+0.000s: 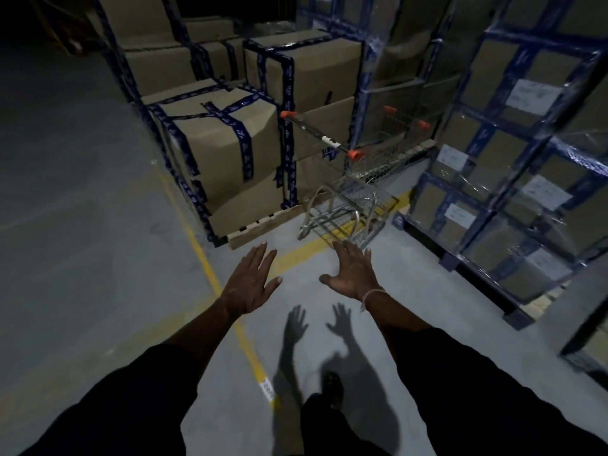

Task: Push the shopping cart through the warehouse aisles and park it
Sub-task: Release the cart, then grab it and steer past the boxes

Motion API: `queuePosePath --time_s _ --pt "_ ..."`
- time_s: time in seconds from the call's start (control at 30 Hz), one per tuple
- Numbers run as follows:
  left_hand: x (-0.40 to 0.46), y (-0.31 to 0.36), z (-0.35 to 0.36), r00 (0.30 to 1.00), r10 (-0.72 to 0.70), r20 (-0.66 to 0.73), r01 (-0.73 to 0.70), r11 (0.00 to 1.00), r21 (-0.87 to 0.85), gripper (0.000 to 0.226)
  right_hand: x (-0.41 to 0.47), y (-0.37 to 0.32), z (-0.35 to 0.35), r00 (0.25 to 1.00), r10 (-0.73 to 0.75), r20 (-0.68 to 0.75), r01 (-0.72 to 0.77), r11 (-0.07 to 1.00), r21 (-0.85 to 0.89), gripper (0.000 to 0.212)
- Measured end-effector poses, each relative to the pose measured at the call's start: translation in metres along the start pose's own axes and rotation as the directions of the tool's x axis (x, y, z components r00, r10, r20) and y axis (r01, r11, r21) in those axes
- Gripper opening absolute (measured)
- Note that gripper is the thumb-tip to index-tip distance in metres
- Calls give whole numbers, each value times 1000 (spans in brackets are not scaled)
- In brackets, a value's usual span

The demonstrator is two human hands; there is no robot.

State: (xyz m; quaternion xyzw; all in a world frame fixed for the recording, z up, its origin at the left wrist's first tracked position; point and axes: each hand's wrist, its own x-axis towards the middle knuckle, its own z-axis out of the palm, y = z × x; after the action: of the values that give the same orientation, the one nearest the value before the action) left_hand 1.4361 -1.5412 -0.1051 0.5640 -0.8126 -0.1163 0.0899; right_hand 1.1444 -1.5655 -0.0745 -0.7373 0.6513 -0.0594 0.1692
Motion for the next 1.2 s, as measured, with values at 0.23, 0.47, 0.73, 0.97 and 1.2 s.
queuePosePath --time_s 0.23,0.47,0.73,0.97,1.2 --pt "174 -3 -19 997 43 -60 -42 999 23 75 138 43 -64 1000 -17 -15 17 999 -30 103" --pt "295 -27 -42 992 65 -110 -60 997 48 79 247 49 -102 994 -76 -79 75 997 -23 103" --pt "444 -85 -58 982 175 -67 -170 983 71 76 377 29 -122 990 -48 -132 48 999 -6 101" --pt "581 -136 -76 956 283 -71 -279 958 63 72 484 11 -128 989 70 -128 -63 996 58 100" --pt "682 -175 -87 921 380 90 -388 917 91 80 554 -2 -122 969 244 34 -246 968 57 100"
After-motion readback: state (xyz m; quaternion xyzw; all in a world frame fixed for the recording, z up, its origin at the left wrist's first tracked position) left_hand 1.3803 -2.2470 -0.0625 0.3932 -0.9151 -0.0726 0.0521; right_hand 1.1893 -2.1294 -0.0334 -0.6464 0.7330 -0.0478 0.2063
